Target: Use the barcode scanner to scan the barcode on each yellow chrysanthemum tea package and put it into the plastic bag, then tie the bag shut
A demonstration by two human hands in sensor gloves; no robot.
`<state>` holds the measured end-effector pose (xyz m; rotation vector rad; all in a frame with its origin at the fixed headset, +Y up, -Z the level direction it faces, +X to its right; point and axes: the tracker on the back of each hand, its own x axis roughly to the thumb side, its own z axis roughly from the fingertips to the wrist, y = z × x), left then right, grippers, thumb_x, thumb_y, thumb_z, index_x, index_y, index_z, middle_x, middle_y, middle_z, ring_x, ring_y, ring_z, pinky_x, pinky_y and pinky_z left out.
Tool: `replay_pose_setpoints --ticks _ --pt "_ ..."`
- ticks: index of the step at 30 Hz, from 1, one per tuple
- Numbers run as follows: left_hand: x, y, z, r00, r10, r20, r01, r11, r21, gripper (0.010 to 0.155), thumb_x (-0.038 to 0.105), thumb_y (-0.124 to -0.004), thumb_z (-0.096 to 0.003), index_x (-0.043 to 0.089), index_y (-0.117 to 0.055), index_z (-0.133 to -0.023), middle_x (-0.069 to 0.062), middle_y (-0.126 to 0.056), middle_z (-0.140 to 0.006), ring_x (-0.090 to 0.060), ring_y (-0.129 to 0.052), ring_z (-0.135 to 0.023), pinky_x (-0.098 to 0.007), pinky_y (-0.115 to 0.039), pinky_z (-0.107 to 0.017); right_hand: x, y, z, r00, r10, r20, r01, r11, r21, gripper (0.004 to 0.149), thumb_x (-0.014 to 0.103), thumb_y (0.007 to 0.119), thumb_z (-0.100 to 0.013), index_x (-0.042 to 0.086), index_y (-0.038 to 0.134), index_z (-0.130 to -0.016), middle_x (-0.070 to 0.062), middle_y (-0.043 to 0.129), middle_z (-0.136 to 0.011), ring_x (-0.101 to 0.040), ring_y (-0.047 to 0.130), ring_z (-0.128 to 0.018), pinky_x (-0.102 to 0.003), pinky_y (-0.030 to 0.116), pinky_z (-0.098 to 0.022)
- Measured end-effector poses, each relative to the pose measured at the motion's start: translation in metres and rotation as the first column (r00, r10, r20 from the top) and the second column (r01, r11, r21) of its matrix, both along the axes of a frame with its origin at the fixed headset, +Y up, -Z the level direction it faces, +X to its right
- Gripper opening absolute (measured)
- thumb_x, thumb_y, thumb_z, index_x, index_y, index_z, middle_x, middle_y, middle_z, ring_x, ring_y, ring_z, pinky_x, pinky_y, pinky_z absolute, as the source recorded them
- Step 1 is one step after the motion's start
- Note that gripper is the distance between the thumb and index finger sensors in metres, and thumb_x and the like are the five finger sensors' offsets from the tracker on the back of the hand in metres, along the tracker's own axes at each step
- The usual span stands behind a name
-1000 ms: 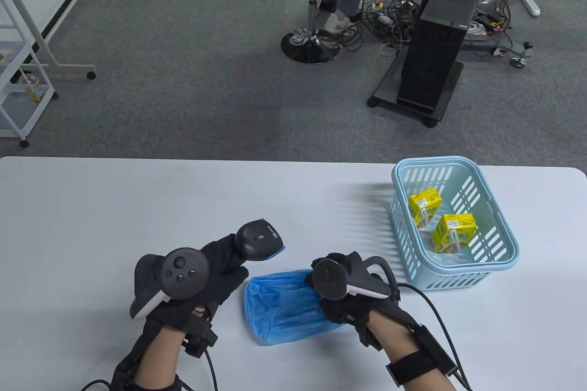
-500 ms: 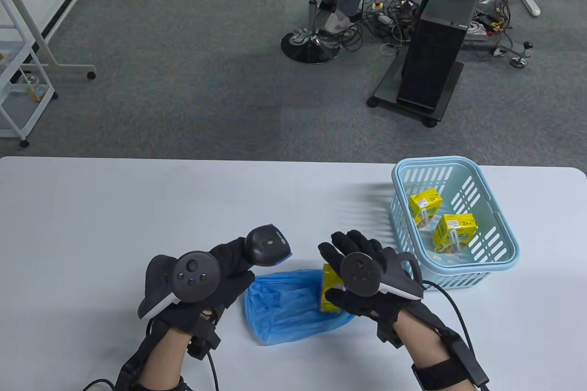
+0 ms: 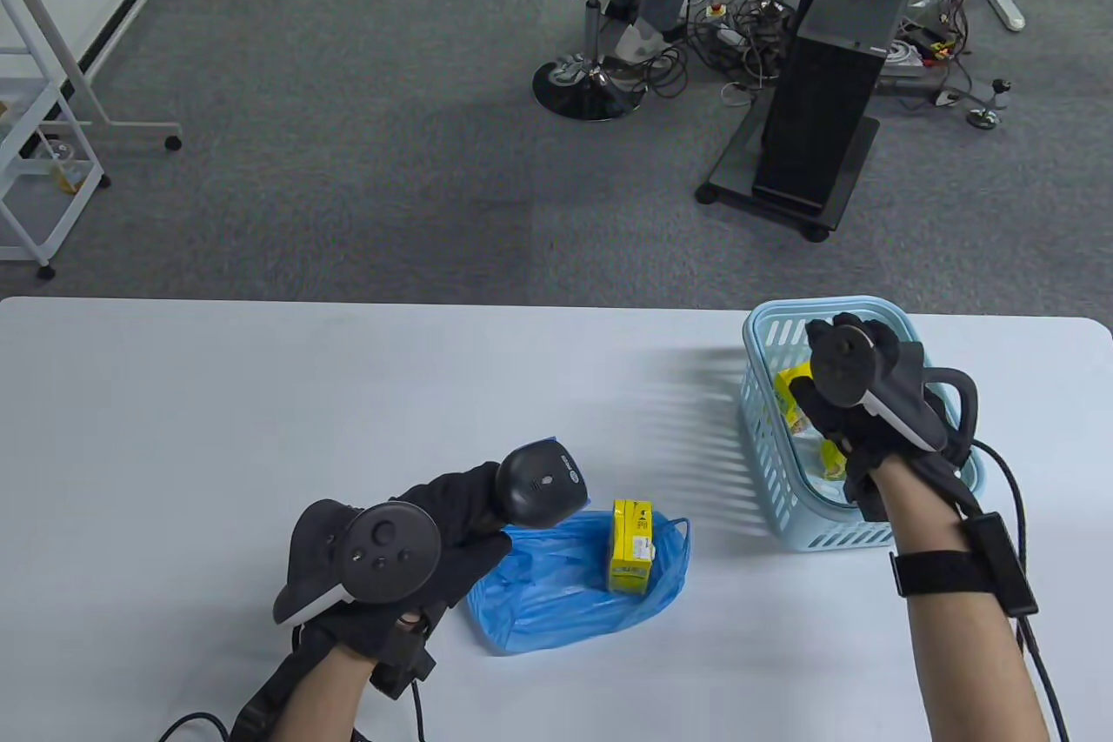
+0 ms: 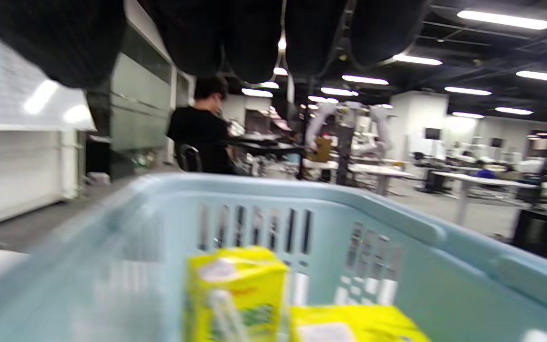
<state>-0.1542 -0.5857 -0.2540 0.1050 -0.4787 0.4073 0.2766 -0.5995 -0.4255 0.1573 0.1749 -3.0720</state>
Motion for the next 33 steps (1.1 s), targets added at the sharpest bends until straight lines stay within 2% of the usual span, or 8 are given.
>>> replay_pose_setpoints --ticks 6,8,11,16,21,26,29,33 --pt "-0.005 -0.003 -0.004 1.000 0.014 -0.008 -0.014 0.999 -0.041 0.062 0.045 -0.090 -0.0480 0.025 -0.071 -0.103 -0.004 -0.091 -0.088 -0.023 -0.103 -0.067 -0.048 -0.084 -0.052 0.025 -0.030 -0.038 0.988 0.001 0.154 0.030 0.979 -0.202 0.075 0.050 0.078 -0.035 0.020 0.066 -0.103 -0.011 0.065 -0.105 -0.035 0.069 -0.096 -0.053 0.066 -0.068" --pt "-0.008 -0.006 -0.007 1.000 0.018 -0.019 -0.019 0.998 -0.054 0.062 0.045 -0.090 -0.0479 0.024 -0.071 -0.103 -0.005 -0.091 -0.088 -0.023 -0.103 -0.067 -0.048 -0.084 -0.052 0.027 -0.044 -0.046 0.972 0.101 0.211 -0.027 0.944 -0.329 0.068 0.048 0.078 -0.035 0.019 0.071 -0.096 -0.010 0.072 -0.098 -0.033 0.075 -0.089 -0.051 0.069 -0.065" --pt "-0.007 -0.009 -0.009 1.000 0.005 -0.020 -0.006 0.998 -0.068 0.062 0.045 -0.090 -0.0481 0.025 -0.071 -0.103 -0.004 -0.091 -0.088 -0.023 -0.103 -0.067 -0.048 -0.084 -0.052 0.030 -0.059 -0.053 0.948 0.198 0.248 -0.068 0.890 -0.451 0.073 0.051 0.076 -0.035 0.019 0.066 -0.099 -0.010 0.067 -0.101 -0.033 0.072 -0.092 -0.050 0.070 -0.065" --pt "-0.005 -0.011 -0.010 1.000 -0.014 -0.011 0.013 0.997 -0.081 0.062 0.045 -0.090 -0.0481 0.024 -0.071 -0.103 -0.005 -0.091 -0.088 -0.023 -0.103 -0.067 -0.048 -0.083 -0.052 0.027 -0.066 -0.058 0.942 0.206 0.265 -0.049 0.865 -0.499 0.083 0.055 0.076 -0.035 0.017 0.056 -0.107 -0.014 0.055 -0.109 -0.039 0.062 -0.099 -0.056 0.065 -0.068" --pt "-0.006 -0.008 -0.007 1.000 -0.010 -0.008 0.010 0.998 -0.069 0.062 0.046 -0.090 -0.0480 0.024 -0.071 -0.103 -0.005 -0.091 -0.088 -0.023 -0.103 -0.067 -0.048 -0.084 -0.052 0.027 -0.080 -0.064 0.939 0.246 0.239 -0.053 0.792 -0.608 0.084 0.058 0.073 -0.036 0.017 0.052 -0.107 -0.014 0.051 -0.109 -0.039 0.061 -0.099 -0.056 0.067 -0.067" --pt "-0.010 -0.007 -0.008 1.000 0.010 -0.015 -0.011 0.997 -0.071 0.062 0.045 -0.090 -0.0481 0.024 -0.071 -0.103 -0.005 -0.091 -0.088 -0.023 -0.103 -0.067 -0.048 -0.083 -0.052 0.020 -0.094 -0.066 0.946 0.242 0.216 -0.016 0.698 -0.716 0.083 0.054 0.074 -0.038 0.018 0.048 -0.108 -0.017 0.040 -0.111 -0.048 0.041 -0.101 -0.061 0.063 -0.069" --pt "-0.013 -0.005 -0.007 1.000 0.021 -0.017 -0.022 0.998 -0.065 0.062 0.045 -0.090 -0.0480 0.024 -0.071 -0.103 -0.005 -0.091 -0.088 -0.023 -0.103 -0.067 -0.048 -0.083 -0.052 0.026 -0.099 -0.069 0.935 0.262 0.239 -0.005 0.682 -0.731 0.076 0.049 0.076 -0.040 0.018 0.051 -0.105 -0.014 0.041 -0.109 -0.046 0.039 -0.100 -0.059 0.064 -0.070" --pt "-0.015 -0.002 -0.005 0.999 0.031 -0.015 -0.032 0.998 -0.055 0.062 0.045 -0.090 -0.0480 0.024 -0.071 -0.103 -0.005 -0.091 -0.088 -0.024 -0.103 -0.067 -0.048 -0.083 -0.052 0.031 -0.099 -0.068 0.932 0.279 0.232 -0.027 0.690 -0.723 0.069 0.046 0.078 -0.040 0.022 0.056 -0.101 -0.009 0.044 -0.108 -0.040 0.048 -0.100 -0.048 0.069 -0.071"
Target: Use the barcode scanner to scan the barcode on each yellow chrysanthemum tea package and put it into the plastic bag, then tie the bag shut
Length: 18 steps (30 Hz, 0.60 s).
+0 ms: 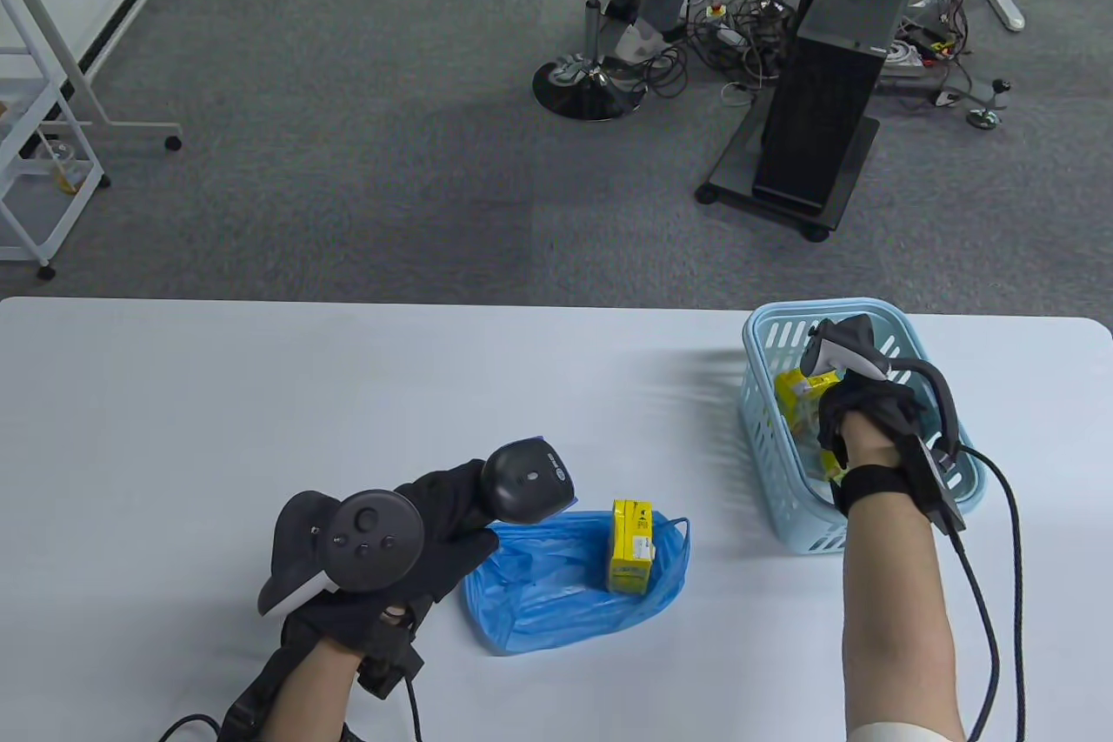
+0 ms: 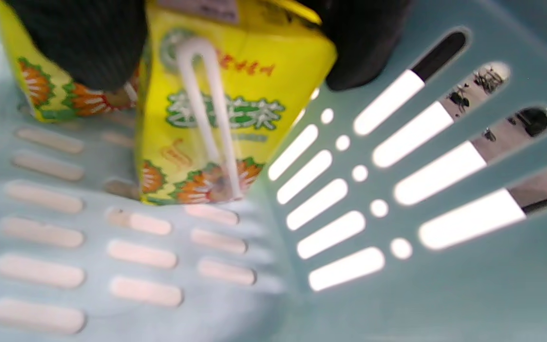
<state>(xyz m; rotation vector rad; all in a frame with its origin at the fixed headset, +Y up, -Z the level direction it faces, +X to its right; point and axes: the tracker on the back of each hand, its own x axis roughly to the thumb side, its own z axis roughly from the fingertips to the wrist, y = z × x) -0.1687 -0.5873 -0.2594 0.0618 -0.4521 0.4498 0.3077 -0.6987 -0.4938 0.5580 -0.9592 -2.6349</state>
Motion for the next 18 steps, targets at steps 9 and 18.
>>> replay_pose_setpoints --ticks 9,18 --pt "0.000 0.001 0.001 1.000 -0.007 0.011 0.007 1.000 0.006 0.062 0.046 -0.090 -0.0482 0.024 -0.070 -0.103 -0.005 -0.090 -0.088 -0.023 -0.103 -0.067 -0.048 -0.084 -0.052 -0.011 0.019 0.007 0.992 -0.043 -0.118 0.066 0.977 0.202 0.065 0.044 0.088 -0.030 0.022 0.072 -0.088 -0.008 0.063 -0.097 -0.040 0.066 -0.088 -0.052 0.081 -0.058" --pt "0.017 -0.004 0.002 0.997 -0.055 0.047 0.054 0.998 0.030 0.062 0.047 -0.090 -0.0480 0.024 -0.071 -0.103 -0.005 -0.092 -0.088 -0.024 -0.105 -0.068 -0.046 -0.087 -0.050 -0.013 0.082 0.031 0.977 -0.121 -0.176 0.174 0.928 0.330 0.064 0.042 0.087 -0.031 0.019 0.071 -0.089 -0.009 0.060 -0.098 -0.040 0.064 -0.090 -0.055 0.080 -0.059"
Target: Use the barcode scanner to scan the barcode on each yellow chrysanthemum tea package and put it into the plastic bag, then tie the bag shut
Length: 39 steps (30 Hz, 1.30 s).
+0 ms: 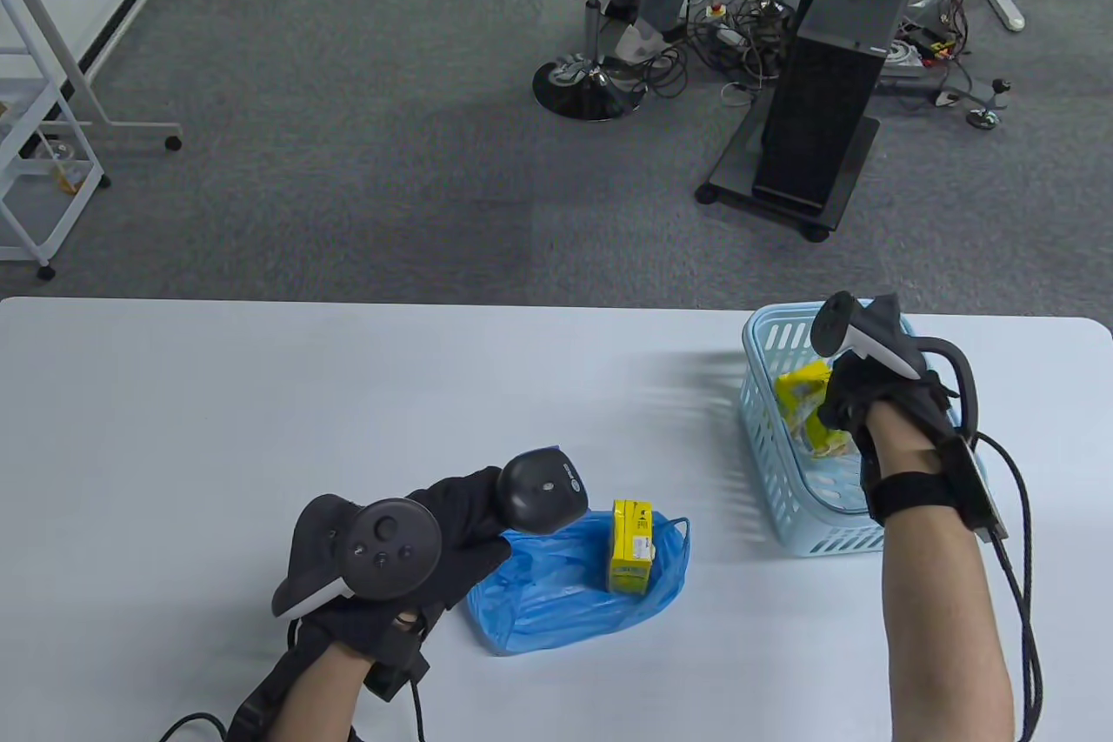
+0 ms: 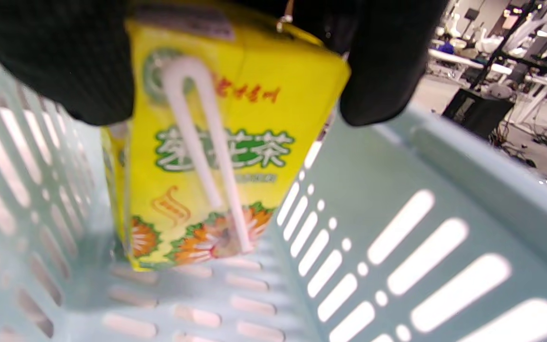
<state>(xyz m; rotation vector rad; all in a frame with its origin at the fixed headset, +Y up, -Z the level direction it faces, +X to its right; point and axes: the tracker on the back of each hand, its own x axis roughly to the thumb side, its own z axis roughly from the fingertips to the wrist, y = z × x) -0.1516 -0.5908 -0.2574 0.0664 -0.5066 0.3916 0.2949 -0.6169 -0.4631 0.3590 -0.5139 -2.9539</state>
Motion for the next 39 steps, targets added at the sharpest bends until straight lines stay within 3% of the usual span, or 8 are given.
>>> replay_pose_setpoints --ticks 5,9,14,19,29,33,36,39 --pt "0.012 -0.003 0.002 1.000 -0.011 0.019 0.010 0.999 0.050 0.062 0.047 -0.090 -0.0476 0.024 -0.072 -0.102 -0.016 -0.085 -0.097 -0.030 -0.104 -0.076 -0.046 -0.087 -0.051 0.001 0.037 0.029 0.995 -0.043 -0.086 0.055 0.988 0.141 0.064 0.043 0.085 -0.032 0.020 0.070 -0.089 -0.009 0.059 -0.098 -0.040 0.062 -0.090 -0.053 0.076 -0.062" --pt "0.015 -0.009 -0.002 0.998 0.024 0.059 -0.024 1.000 0.005 0.062 0.046 -0.090 -0.0472 0.023 -0.071 -0.101 -0.011 -0.092 -0.091 -0.025 -0.107 -0.071 -0.045 -0.089 -0.050 -0.002 0.062 0.061 0.976 -0.074 -0.205 0.129 0.954 0.270 0.062 0.044 0.085 -0.032 0.022 0.071 -0.089 -0.008 0.061 -0.098 -0.039 0.063 -0.089 -0.049 0.073 -0.063" --pt "0.015 -0.018 -0.010 0.998 0.010 0.057 -0.007 0.999 -0.050 0.062 0.043 -0.090 -0.0480 0.022 -0.068 -0.101 -0.006 -0.091 -0.085 -0.020 -0.106 -0.065 -0.046 -0.087 -0.052 -0.015 0.082 0.103 0.927 -0.148 -0.344 0.291 0.862 0.415 0.061 0.045 0.084 -0.033 0.023 0.072 -0.088 -0.007 0.064 -0.097 -0.039 0.066 -0.090 -0.048 0.075 -0.061" --pt "0.013 -0.020 -0.011 0.999 0.005 0.044 -0.003 0.999 -0.048 0.061 0.041 -0.091 -0.0477 0.023 -0.069 -0.101 -0.005 -0.091 -0.084 -0.018 -0.104 -0.062 -0.047 -0.085 -0.053 -0.040 0.075 0.132 0.856 -0.212 -0.471 0.435 0.788 0.435 0.060 0.046 0.083 -0.033 0.023 0.073 -0.087 -0.007 0.066 -0.095 -0.039 0.069 -0.089 -0.048 0.077 -0.059" --pt "0.027 -0.029 -0.010 0.993 -0.088 0.084 0.091 0.995 -0.028 0.060 0.042 -0.095 -0.0458 0.031 -0.071 -0.100 -0.002 -0.091 -0.083 -0.016 -0.103 -0.061 -0.047 -0.085 -0.053 -0.073 0.032 0.156 0.731 -0.422 -0.536 0.658 0.642 0.393 0.060 0.048 0.084 -0.033 0.023 0.074 -0.087 -0.005 0.068 -0.094 -0.038 0.072 -0.087 -0.048 0.080 -0.055" --pt "0.030 -0.031 -0.010 0.992 -0.100 0.079 0.102 0.994 -0.031 0.058 0.040 -0.093 -0.0469 0.031 -0.070 -0.100 -0.001 -0.089 -0.084 -0.016 -0.101 -0.062 -0.047 -0.084 -0.053 -0.079 0.020 0.166 0.713 -0.424 -0.559 0.677 0.624 0.390 0.059 0.048 0.084 -0.033 0.023 0.075 -0.086 -0.005 0.069 -0.094 -0.038 0.072 -0.087 -0.047 0.081 -0.055" --pt "0.035 -0.031 -0.008 0.990 -0.110 0.087 0.113 0.993 -0.030 0.058 0.039 -0.093 -0.0472 0.029 -0.070 -0.100 -0.001 -0.088 -0.085 -0.016 -0.101 -0.062 -0.047 -0.084 -0.053 -0.082 0.024 0.169 0.717 -0.410 -0.563 0.666 0.641 0.382 0.059 0.048 0.084 -0.033 0.024 0.075 -0.087 -0.005 0.069 -0.095 -0.038 0.073 -0.087 -0.048 0.081 -0.055" --pt "0.041 -0.032 -0.006 0.986 -0.131 0.101 0.133 0.991 -0.006 0.058 0.039 -0.093 -0.0472 0.028 -0.070 -0.099 -0.001 -0.088 -0.085 -0.016 -0.100 -0.062 -0.047 -0.083 -0.053 -0.082 0.025 0.172 0.708 -0.417 -0.570 0.681 0.617 0.394 0.059 0.048 0.083 -0.034 0.024 0.075 -0.087 -0.005 0.069 -0.094 -0.038 0.073 -0.087 -0.047 0.082 -0.055"
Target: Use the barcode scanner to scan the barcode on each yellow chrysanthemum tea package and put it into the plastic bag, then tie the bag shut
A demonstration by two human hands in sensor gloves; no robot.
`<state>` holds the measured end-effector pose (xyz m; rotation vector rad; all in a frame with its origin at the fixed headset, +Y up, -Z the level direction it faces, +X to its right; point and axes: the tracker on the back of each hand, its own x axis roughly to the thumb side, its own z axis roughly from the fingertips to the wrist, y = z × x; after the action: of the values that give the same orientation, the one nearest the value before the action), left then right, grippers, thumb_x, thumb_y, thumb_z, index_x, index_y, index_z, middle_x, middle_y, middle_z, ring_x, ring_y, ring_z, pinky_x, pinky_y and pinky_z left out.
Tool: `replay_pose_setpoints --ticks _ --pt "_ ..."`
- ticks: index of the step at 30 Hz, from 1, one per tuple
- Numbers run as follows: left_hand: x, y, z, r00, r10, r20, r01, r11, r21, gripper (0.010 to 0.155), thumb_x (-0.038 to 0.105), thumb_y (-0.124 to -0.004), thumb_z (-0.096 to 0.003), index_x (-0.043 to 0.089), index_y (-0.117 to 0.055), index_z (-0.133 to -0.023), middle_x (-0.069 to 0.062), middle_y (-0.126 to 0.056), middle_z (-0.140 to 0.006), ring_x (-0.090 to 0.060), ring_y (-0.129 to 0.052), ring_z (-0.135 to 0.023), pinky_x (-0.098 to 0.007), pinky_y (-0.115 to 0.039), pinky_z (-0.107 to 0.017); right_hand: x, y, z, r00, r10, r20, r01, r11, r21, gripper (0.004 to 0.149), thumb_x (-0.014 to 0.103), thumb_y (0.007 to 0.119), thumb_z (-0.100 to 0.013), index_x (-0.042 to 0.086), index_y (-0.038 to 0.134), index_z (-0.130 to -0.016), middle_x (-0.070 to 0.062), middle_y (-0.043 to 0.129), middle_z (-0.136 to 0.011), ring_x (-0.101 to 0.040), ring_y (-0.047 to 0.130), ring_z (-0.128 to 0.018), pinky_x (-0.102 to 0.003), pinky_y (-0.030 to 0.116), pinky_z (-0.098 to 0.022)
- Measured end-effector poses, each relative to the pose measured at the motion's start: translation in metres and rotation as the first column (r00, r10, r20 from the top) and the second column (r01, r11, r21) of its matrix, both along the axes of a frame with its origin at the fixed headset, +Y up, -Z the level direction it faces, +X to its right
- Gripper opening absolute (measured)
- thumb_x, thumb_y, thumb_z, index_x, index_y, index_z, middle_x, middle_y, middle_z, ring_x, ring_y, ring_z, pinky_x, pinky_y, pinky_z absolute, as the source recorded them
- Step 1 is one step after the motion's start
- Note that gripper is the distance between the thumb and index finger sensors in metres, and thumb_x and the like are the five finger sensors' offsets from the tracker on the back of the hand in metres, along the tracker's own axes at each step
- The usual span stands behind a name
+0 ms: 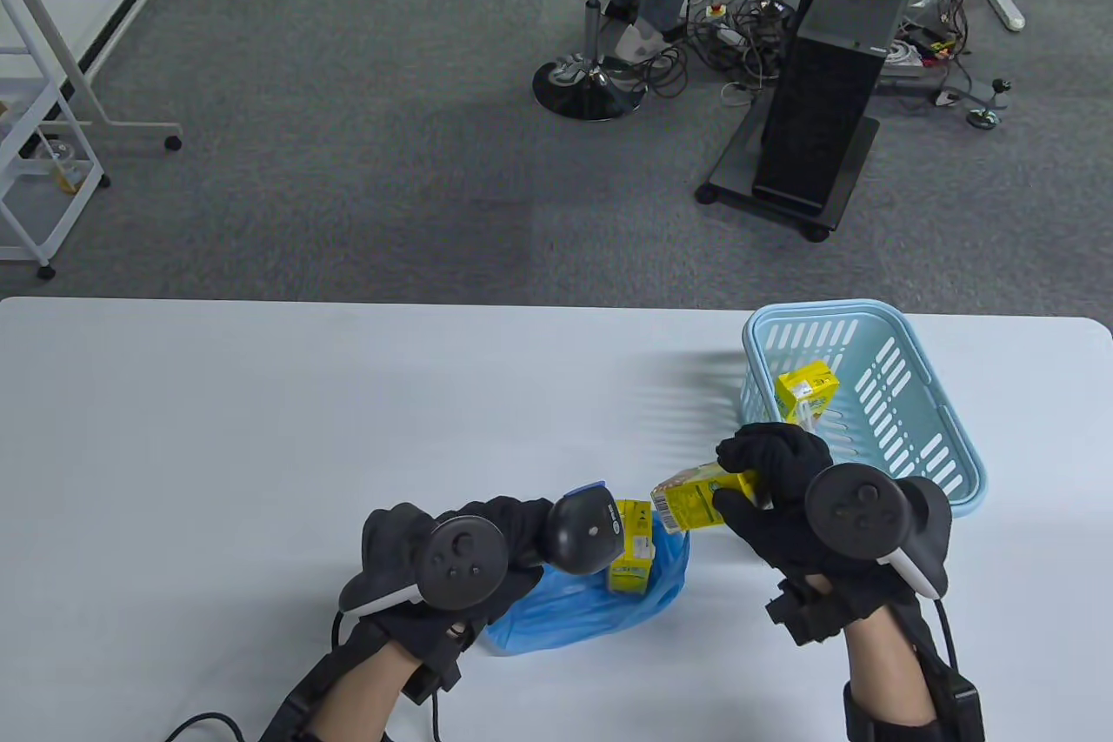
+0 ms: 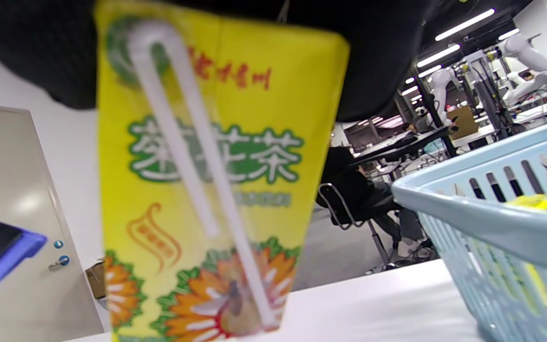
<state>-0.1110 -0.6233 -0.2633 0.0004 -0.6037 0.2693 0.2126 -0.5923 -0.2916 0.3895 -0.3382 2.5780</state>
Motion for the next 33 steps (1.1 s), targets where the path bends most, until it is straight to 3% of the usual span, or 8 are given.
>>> replay_pose_setpoints --ticks 13,23,33 --pt "0.027 -0.013 0.009 0.997 -0.034 0.066 0.031 0.998 0.058 0.060 0.035 -0.090 -0.0484 0.028 -0.063 -0.101 -0.003 -0.082 -0.090 -0.018 -0.096 -0.068 -0.047 -0.083 -0.053 0.004 -0.011 0.004 0.997 -0.073 0.005 0.073 0.997 -0.035 0.059 0.049 0.082 -0.034 0.023 0.074 -0.087 -0.006 0.068 -0.095 -0.038 0.073 -0.087 -0.047 0.082 -0.054" --pt "0.025 -0.015 0.007 0.998 -0.047 0.046 0.045 0.998 0.047 0.059 0.033 -0.090 -0.0483 0.026 -0.064 -0.101 -0.003 -0.082 -0.091 -0.019 -0.096 -0.069 -0.048 -0.081 -0.054 -0.004 -0.013 0.004 0.998 -0.070 -0.006 0.070 0.997 -0.020 0.059 0.048 0.083 -0.034 0.024 0.074 -0.087 -0.005 0.068 -0.095 -0.037 0.073 -0.088 -0.048 0.081 -0.055" --pt "0.018 0.002 0.010 1.000 0.020 0.021 -0.021 0.998 0.054 0.059 0.037 -0.090 -0.0478 0.029 -0.065 -0.101 -0.003 -0.083 -0.091 -0.020 -0.097 -0.071 -0.050 -0.080 -0.056 -0.007 -0.011 0.006 0.999 -0.030 0.015 0.030 0.999 0.029 0.058 0.047 0.083 -0.034 0.025 0.074 -0.086 -0.004 0.068 -0.095 -0.037 0.072 -0.089 -0.048 0.080 -0.057"
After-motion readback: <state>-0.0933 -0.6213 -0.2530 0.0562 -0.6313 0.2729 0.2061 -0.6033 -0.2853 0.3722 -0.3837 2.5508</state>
